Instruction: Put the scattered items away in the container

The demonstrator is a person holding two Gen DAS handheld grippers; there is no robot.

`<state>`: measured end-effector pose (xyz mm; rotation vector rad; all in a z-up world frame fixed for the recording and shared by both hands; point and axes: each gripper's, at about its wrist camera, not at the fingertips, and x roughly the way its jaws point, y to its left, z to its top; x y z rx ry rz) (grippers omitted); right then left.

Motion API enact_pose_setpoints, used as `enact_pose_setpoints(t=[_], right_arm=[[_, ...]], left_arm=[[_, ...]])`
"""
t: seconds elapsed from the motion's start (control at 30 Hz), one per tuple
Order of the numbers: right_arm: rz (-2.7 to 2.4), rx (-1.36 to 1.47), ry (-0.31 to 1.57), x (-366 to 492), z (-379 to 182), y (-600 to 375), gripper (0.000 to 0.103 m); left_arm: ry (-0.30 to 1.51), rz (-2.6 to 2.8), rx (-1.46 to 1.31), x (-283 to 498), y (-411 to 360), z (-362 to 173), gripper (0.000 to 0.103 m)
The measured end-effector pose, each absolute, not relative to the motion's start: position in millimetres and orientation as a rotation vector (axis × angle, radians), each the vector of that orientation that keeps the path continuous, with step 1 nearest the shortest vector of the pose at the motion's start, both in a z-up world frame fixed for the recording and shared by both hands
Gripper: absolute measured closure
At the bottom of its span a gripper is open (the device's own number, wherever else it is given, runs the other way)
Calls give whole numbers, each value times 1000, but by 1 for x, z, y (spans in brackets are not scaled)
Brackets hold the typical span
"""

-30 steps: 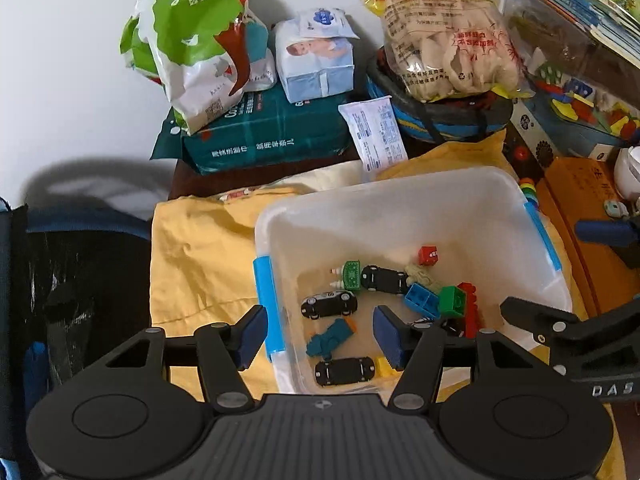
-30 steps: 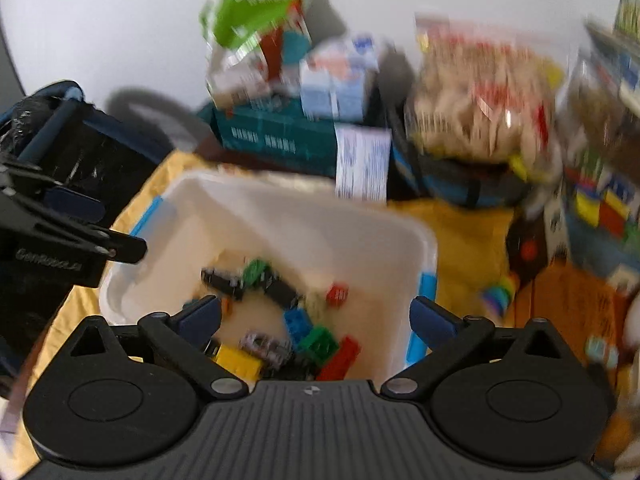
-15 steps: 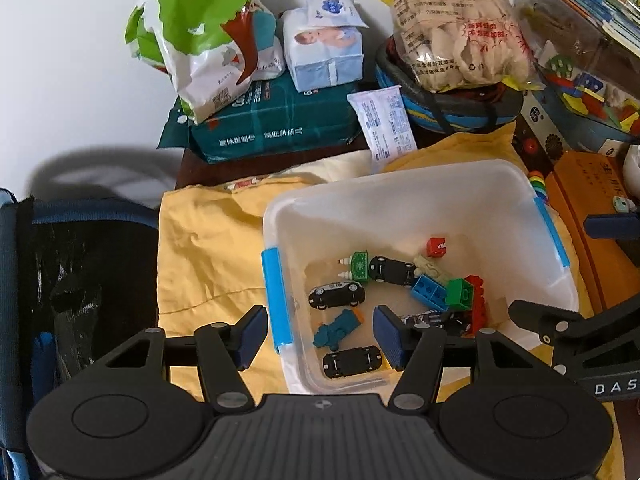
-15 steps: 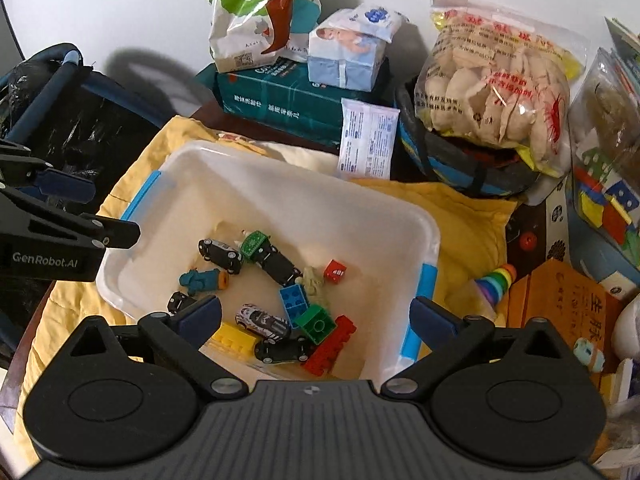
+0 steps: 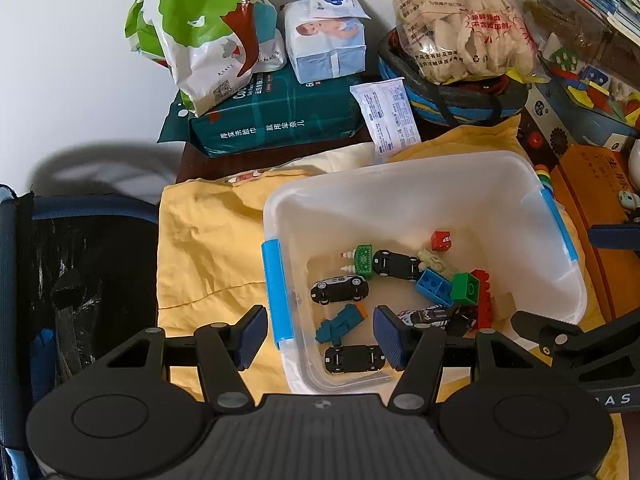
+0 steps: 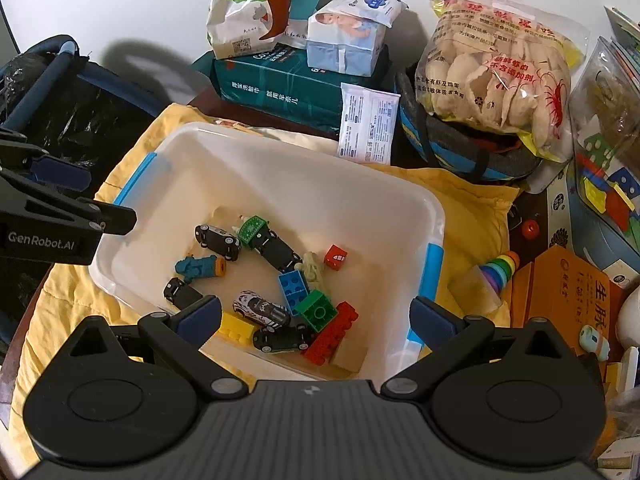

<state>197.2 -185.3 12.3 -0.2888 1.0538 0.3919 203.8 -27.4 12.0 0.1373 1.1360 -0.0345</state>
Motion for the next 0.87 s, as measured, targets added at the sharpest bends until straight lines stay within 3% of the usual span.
enact_pose_setpoints(t=[0.63,0.87], right_arm=[[384,-293,1065,194,9,-186,0],[387,-289,1061,191,6,-188,0]], left_arm=[[1138,-36,163,201,-34,10,41],[1100,-29,187,198,-35,11,34]])
